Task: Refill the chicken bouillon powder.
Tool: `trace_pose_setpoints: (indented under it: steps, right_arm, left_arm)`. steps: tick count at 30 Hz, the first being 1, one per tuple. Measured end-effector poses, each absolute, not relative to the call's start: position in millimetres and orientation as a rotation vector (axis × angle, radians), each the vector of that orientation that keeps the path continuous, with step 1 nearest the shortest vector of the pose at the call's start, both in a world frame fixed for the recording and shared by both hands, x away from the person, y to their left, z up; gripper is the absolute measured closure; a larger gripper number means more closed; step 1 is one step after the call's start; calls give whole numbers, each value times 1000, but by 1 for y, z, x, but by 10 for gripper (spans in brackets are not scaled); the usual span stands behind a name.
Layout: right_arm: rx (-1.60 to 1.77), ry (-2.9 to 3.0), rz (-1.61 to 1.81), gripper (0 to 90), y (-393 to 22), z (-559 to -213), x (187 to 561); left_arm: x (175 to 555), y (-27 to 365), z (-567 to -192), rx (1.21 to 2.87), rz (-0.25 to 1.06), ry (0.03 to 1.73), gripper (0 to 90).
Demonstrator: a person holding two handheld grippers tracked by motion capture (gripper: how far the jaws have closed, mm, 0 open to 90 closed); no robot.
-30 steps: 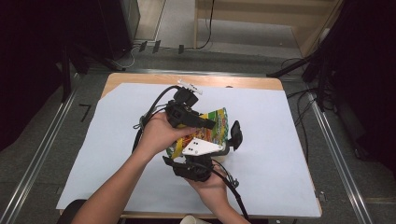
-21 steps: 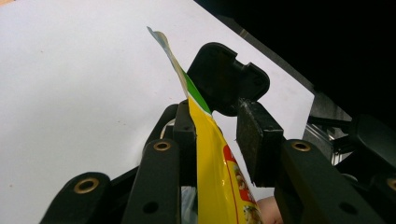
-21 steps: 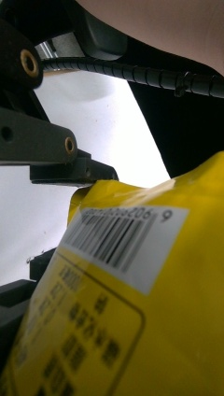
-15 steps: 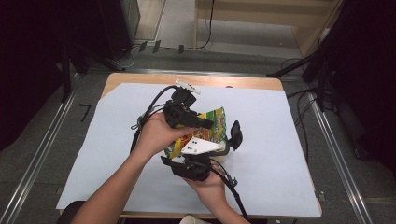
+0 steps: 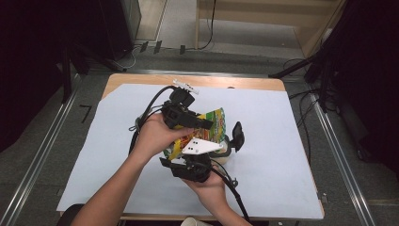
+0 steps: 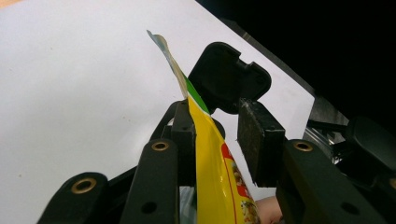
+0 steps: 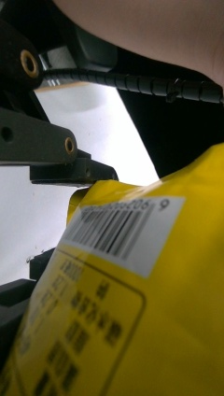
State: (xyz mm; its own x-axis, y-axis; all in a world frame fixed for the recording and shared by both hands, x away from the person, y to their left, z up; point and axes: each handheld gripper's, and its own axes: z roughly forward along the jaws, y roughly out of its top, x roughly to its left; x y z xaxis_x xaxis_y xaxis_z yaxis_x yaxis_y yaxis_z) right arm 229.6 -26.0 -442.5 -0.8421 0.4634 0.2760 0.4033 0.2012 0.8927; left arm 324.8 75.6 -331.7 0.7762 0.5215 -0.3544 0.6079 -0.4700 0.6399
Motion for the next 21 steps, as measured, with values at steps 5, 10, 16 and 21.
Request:
trace_pose_setpoints:
  steps: [5, 10, 16, 21]
  right_arm:
    - [863, 2395, 1740, 638, -26, -443, 230]
    - [857, 2393, 1731, 636, -25, -443, 229]
    - [851, 2393, 1721, 637, -25, -443, 229]
    - [847, 2392, 1720, 637, -25, -443, 229]
  left_arm:
    - [326, 76, -332, 2174, -139, 841, 694]
    - [325, 75, -333, 2179, -130, 843, 696]
    - [325, 75, -333, 2177, -133, 838, 696]
    - [325, 75, -333, 2177, -130, 840, 696]
